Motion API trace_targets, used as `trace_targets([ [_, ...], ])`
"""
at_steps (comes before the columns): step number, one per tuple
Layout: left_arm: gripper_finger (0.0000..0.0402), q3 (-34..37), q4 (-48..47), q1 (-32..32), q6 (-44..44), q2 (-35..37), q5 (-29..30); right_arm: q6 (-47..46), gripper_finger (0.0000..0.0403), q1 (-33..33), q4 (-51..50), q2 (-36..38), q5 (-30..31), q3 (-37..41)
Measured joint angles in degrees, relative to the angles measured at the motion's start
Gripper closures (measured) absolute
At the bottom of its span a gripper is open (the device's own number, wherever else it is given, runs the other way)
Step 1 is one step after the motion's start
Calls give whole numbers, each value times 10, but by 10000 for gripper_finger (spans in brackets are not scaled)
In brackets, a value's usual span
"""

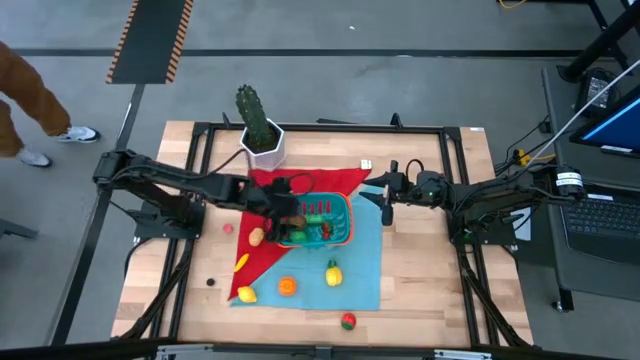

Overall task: Build produce basket
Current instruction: Put the light brown potato into the blue basket

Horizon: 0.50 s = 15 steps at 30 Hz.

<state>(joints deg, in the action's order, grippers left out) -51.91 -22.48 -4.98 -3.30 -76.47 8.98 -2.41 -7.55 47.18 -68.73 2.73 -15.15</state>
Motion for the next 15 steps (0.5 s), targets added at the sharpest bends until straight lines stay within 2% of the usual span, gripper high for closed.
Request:
trace_targets([
  [7,98,118,59,-46,89,100,47,27,230,27,2,0,0,-22],
  [15,98,198,50,-135,199,219,132,27,230,39,2,0,2,-27],
])
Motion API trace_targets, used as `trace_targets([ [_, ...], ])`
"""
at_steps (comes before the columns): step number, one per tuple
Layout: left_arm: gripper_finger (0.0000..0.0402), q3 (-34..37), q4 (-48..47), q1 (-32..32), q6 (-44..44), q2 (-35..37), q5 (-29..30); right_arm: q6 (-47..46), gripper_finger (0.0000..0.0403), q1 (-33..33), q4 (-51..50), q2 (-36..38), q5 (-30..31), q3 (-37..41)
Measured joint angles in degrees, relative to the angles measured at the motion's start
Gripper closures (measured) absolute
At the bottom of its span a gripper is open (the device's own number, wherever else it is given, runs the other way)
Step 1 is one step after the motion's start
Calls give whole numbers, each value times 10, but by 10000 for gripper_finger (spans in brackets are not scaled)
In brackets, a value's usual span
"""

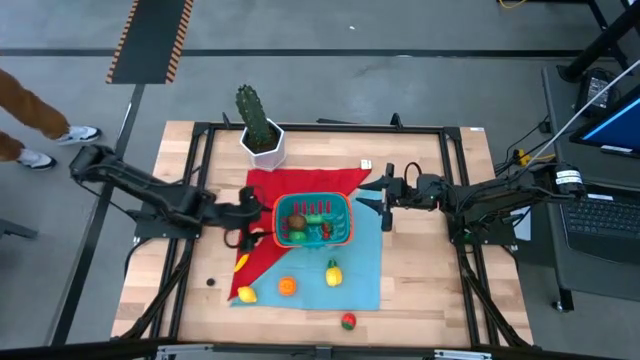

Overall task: Build produce basket
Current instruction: Put the light brown potato into the blue basket

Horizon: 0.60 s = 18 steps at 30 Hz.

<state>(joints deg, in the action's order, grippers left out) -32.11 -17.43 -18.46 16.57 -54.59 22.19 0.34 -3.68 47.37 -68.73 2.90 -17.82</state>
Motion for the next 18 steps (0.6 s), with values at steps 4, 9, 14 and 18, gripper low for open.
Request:
trace_targets([
  [4,98,25,-31,-38,68,37,41,0,230,0,0,0,0,0],
  [9,98,42,-57,-62,111,45,46,-1,230,0,0,0,0,0],
  [14,98,60,-59,-76,176,44,37,-16,230,0,0,0,1,0],
  [18,98,65,-59,-83,216,44,20,-16,230,0,0,0,1,0],
])
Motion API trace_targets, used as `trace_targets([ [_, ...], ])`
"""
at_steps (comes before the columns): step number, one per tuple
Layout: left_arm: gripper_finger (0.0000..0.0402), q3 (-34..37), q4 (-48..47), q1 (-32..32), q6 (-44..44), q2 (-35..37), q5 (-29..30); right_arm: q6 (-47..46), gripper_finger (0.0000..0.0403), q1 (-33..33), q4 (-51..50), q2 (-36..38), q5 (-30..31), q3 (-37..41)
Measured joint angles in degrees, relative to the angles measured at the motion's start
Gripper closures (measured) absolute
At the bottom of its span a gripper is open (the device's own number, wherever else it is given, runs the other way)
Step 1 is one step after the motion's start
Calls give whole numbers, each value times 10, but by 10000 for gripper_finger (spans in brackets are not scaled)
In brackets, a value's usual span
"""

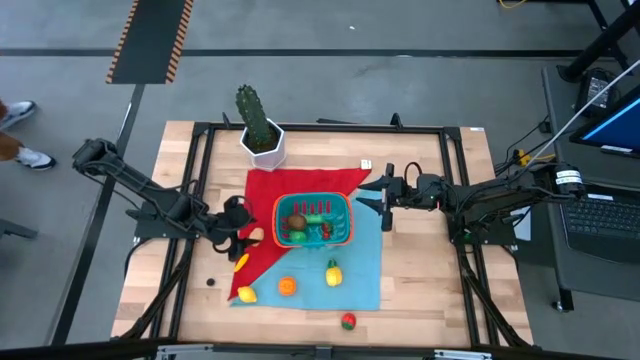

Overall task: Build produce basket
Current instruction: Put the light brown potato into the blue basket

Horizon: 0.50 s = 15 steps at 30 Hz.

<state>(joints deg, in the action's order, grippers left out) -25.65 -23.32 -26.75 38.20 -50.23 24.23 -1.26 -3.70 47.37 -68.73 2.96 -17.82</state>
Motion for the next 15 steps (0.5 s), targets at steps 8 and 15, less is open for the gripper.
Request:
trace_targets([
  [8,98,0,0,-10,63,0,-1,0,230,0,0,0,0,0],
  [15,98,0,0,-5,148,-3,7,1,230,0,0,0,0,0],
])
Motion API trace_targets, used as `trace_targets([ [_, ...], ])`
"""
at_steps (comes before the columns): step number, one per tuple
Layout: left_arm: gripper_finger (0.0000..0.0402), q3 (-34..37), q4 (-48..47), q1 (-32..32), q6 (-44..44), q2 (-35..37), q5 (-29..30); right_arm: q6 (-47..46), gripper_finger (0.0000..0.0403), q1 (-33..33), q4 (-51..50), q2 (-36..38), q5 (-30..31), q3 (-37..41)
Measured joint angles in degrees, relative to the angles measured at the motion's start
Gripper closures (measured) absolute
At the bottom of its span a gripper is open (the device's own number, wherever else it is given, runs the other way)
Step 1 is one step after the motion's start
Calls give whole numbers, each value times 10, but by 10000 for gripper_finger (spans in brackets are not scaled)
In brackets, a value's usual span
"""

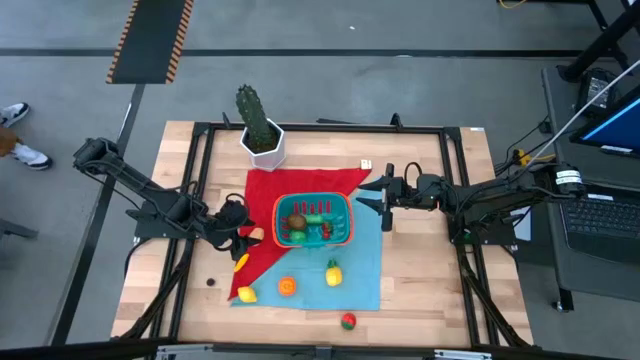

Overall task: Build produce basket
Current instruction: Put the light brown potato into the blue basket

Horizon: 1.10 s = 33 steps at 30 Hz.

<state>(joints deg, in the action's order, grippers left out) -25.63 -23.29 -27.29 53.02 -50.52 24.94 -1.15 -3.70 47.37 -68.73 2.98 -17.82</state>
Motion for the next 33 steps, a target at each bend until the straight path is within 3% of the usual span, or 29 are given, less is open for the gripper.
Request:
trace_targets([
  [4,98,1,1,26,40,-28,-2,1,230,0,0,0,0,0],
  [13,98,-13,-1,81,44,-116,-103,1,230,0,-5,0,0,0],
  [26,105,-91,-99,105,68,-202,-140,1,230,0,-13,0,0,0],
  [33,107,-118,-105,119,67,-253,-169,1,230,0,-15,0,0,0],
])
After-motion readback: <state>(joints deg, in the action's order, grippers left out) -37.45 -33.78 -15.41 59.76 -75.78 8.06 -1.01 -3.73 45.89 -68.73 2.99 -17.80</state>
